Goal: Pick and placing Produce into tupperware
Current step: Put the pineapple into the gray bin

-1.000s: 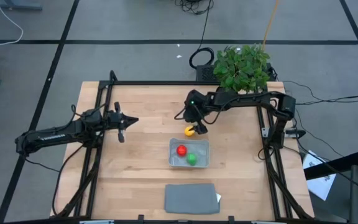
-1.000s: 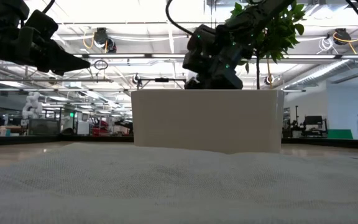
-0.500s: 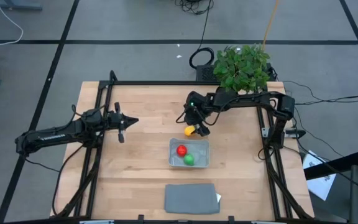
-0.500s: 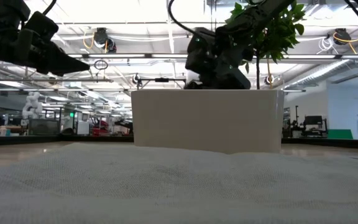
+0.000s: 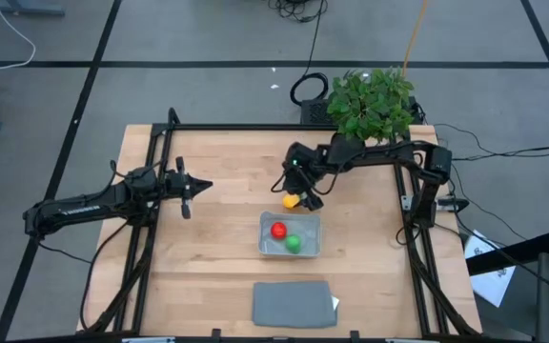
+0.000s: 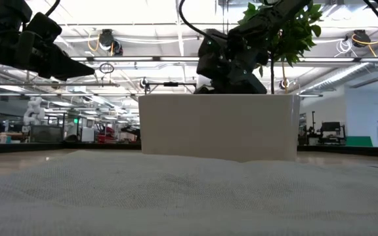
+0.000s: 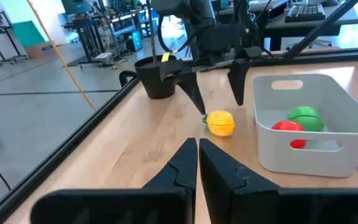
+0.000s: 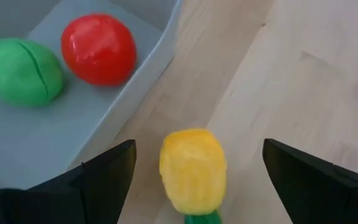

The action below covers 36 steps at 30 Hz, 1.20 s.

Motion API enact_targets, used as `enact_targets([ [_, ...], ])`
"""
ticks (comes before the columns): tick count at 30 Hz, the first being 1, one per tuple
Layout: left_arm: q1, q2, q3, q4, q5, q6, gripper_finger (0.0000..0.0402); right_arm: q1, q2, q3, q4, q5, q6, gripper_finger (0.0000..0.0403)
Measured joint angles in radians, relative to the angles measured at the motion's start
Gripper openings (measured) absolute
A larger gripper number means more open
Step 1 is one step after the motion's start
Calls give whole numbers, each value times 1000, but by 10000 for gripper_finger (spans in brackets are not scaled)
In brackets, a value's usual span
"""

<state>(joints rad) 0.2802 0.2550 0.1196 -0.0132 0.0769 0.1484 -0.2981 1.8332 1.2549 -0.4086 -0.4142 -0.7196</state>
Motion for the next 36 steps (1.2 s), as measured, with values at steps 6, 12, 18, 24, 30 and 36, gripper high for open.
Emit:
enact_targets([
  [6,0,0,0,-5,0,-3,21,-1,0,-52,71,38,20,343],
  [12,0,0,0,-6,0,-3,21,-1,0,-74,87,22,27,343],
  [18,0,0,0,-6,0,0,21,-1,0,-82,94,18,46,343],
  [24,0,0,0,-5,0,0,21,5,0,-82,94,4,46,341],
  [30,0,0,0,-5,0,0,21,5,19,-82,97,-10,49,339],
  [36,0,0,0,-6,0,0,21,9,100,-82,91,-12,53,338],
])
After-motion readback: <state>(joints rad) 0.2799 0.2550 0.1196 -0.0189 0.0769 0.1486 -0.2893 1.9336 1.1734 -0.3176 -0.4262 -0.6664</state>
